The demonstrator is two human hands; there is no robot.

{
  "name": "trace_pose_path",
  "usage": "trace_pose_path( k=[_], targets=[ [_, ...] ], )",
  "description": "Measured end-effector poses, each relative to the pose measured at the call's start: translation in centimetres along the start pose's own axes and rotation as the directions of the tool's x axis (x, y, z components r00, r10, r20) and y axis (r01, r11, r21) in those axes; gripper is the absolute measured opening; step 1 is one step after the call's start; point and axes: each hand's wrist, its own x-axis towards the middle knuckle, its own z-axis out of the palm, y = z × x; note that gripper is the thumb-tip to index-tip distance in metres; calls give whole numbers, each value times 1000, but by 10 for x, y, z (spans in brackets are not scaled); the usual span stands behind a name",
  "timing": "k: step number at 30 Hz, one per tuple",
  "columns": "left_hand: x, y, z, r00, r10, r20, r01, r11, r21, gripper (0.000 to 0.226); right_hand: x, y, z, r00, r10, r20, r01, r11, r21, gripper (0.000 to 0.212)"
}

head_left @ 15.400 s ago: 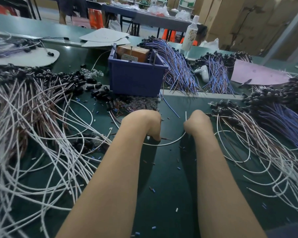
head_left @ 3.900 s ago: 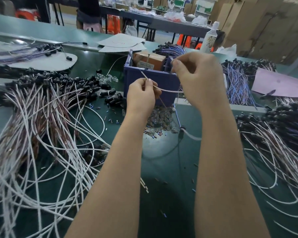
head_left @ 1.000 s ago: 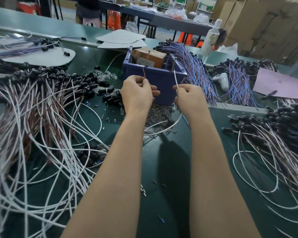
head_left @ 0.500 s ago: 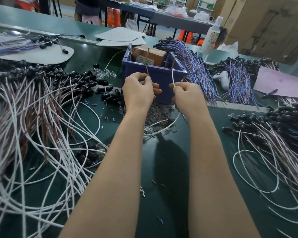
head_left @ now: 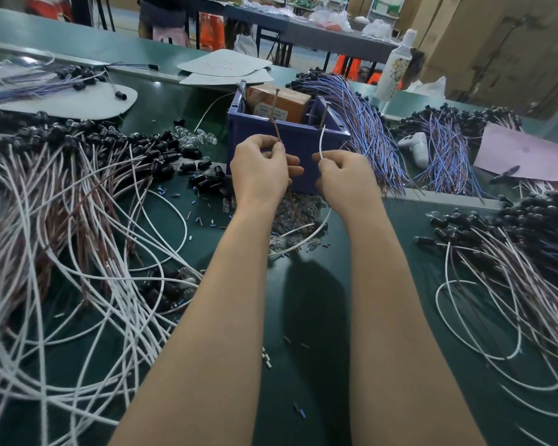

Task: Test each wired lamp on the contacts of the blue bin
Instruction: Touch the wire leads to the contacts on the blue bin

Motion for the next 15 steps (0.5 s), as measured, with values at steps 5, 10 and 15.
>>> trace_pose_path(
  k=[5, 10, 15],
  targets=[
    [0, 1, 0, 1000, -2, 3, 2, 1000, 2, 9, 1, 1, 0, 1000, -6, -29, 6, 1000, 7, 28],
    [0, 1, -1, 1000, -14, 3, 14, 1000, -1, 9, 2, 4, -5, 995, 31, -98, -32, 999, -12, 30],
    [0, 0, -1, 1000, -10, 5, 10, 1000, 9, 9, 1, -1, -3, 994, 1, -110, -1, 1000, 1, 30]
  ],
)
